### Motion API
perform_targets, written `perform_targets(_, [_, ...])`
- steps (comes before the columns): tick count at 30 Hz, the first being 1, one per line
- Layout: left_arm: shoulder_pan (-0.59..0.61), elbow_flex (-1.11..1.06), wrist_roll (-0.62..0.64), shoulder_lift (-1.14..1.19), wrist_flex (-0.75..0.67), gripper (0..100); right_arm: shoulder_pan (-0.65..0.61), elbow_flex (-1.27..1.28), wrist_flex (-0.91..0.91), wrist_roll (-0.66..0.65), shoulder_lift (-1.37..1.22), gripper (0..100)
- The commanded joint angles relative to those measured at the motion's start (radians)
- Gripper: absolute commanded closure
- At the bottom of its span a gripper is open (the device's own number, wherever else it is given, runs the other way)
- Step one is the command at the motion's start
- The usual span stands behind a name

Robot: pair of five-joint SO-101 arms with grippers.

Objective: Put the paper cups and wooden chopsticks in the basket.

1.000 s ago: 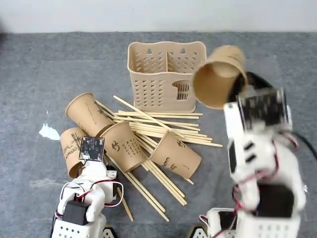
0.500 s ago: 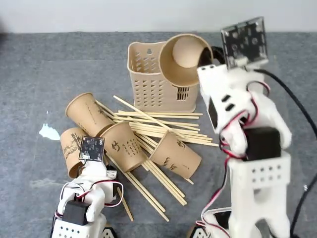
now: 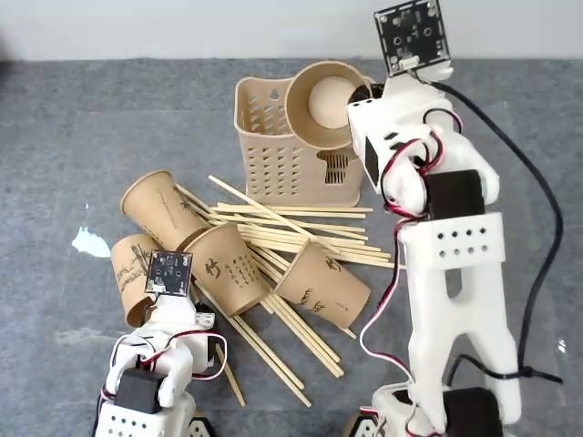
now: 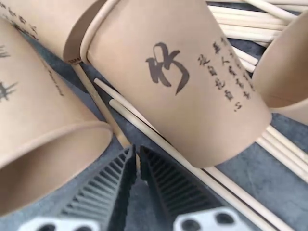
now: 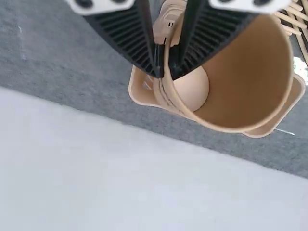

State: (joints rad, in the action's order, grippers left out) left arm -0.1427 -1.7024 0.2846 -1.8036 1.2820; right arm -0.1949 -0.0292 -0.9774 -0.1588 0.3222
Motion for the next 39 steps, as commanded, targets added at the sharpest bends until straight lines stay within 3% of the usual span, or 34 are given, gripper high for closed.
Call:
perform_targets(1, [0.005, 0.019, 0.000, -0.017, -0.021, 99, -0.004, -0.058, -0.030, 0.011, -0.015, 97.5])
perform_targets(4, [0.005, 0.019, 0.000, -0.017, -0.021, 99, -0.004, -0.058, -0.045, 0.015, -0.035, 88.2])
perform_targets(8, [0.005, 0.019, 0.000, -0.017, -0.021, 99, -0.001, -0.061, -0.039, 0.117, -0.039, 78.0])
perform_targets(19, [0.005, 0.019, 0.000, -0.017, -0.021, 99, -0.004, -0.138, -0.039, 0.117, -0.044, 77.3])
perform_targets(32, [0.005, 0.019, 0.000, -0.017, -0.021, 99, -0.004, -0.204, -0.056, 0.074, -0.213, 89.4])
perform_targets(35, [0.005, 0.019, 0.000, -0.017, -0.021, 99, -0.002, -0.292, -0.108, 0.072, -0.240, 99.5])
perform_targets(39, [0.005, 0.019, 0.000, -0.017, -0.021, 99, -0.004, -0.411, -0.208, 0.072, -0.255, 99.2])
